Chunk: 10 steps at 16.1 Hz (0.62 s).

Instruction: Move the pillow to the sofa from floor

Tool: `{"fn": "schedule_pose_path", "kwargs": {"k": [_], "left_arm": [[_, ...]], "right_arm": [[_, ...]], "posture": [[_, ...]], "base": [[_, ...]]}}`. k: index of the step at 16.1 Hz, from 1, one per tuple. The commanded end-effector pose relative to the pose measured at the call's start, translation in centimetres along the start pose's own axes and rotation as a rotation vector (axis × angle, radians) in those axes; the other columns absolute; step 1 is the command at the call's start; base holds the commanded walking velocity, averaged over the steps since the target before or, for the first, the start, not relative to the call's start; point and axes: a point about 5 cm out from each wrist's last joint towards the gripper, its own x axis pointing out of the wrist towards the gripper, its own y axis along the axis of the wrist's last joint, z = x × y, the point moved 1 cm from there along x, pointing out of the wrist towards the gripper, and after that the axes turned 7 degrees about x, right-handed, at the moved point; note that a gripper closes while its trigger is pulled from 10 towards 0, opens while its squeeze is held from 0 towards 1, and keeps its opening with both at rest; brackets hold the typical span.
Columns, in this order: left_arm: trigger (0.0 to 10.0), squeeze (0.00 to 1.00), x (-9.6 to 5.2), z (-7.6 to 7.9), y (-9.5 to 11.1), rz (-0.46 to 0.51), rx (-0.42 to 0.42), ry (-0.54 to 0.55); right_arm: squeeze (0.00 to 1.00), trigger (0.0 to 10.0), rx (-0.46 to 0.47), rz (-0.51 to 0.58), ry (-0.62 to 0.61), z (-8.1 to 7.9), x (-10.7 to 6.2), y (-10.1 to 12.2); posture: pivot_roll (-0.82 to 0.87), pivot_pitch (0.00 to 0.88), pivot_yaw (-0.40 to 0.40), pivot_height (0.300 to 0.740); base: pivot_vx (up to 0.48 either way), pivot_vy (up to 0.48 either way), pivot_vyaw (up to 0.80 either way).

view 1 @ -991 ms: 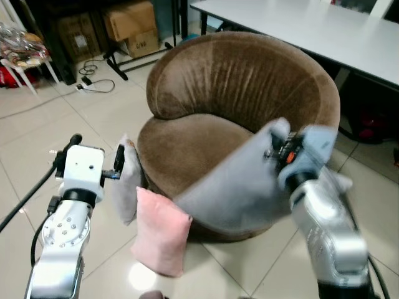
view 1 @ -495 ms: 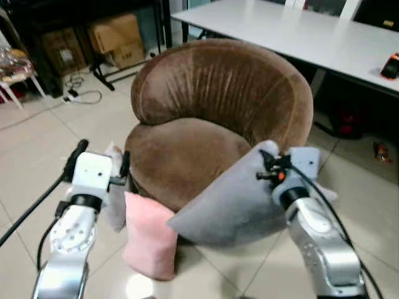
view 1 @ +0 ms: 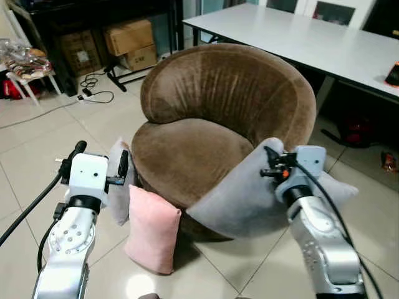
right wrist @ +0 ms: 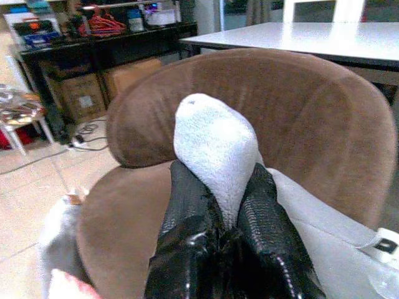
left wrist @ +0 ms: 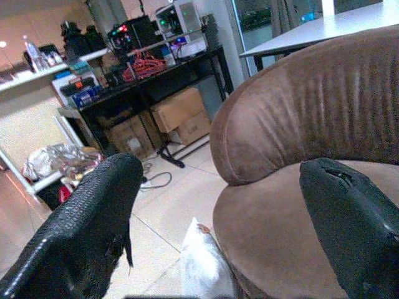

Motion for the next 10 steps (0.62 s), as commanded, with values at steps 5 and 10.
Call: {"fn": "schedule_pose_path", "kwargs": {"k": [5, 10], "left_arm": [[10.0, 0.54, -0.08, -0.26, 0.21, 0.013, -0.01, -0.005], [10.0, 0.55, -0.04, -0.13, 0.23, 0.016, -0.011, -0.014]], "right_arm": [[0.0, 10.0, -0.008, 0.064, 0.016, -0.45, 0.77, 1.42], [0.0, 10.0, -0.039, 0.089, 0.008, -0.41, 0.92, 1.62]], "posture": [[-0.05, 0.0, -0.014, 0.74], [-0.05, 0.0, -0.013, 0.74]], "base": [[0.302, 0.0, -0.14], [0.304, 0.0, -0.29]]}}
